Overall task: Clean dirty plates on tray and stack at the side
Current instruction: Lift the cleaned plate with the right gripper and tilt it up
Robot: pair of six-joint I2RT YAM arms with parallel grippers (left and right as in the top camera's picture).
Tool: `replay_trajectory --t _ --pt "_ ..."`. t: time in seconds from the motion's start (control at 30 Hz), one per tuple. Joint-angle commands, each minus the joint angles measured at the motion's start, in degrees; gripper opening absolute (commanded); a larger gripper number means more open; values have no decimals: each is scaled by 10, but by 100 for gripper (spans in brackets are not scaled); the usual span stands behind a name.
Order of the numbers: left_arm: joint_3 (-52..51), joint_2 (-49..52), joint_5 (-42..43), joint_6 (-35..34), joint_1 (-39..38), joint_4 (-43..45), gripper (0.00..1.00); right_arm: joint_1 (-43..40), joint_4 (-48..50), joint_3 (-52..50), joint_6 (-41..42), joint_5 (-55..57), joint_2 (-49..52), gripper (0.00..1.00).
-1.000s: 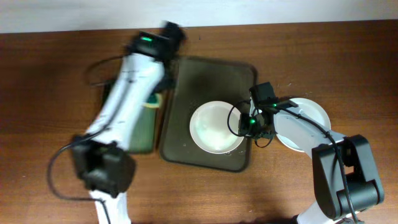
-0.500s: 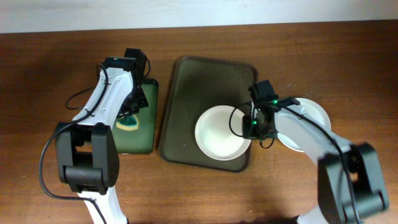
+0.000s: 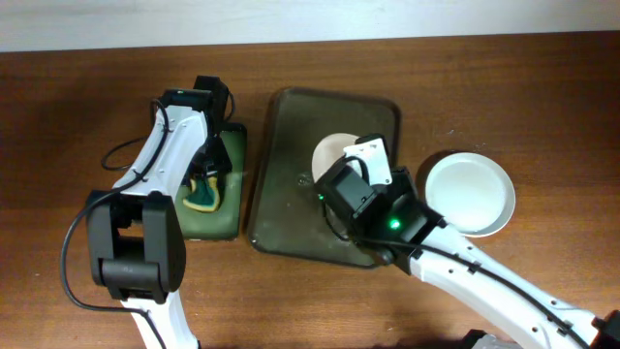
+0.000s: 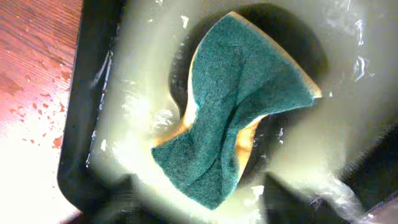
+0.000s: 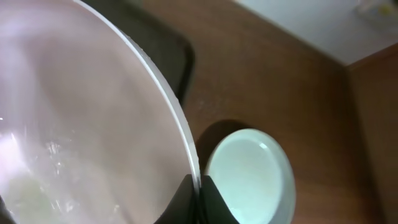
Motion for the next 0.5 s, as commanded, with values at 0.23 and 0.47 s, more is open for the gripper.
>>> replay_trajectory --t 0.23,0.47 --pt "2 -4 0 1 3 -3 99 36 -21 10 2 110 -9 4" --pt "2 -4 0 1 3 -3 99 55 -28 10 2 134 -9 4"
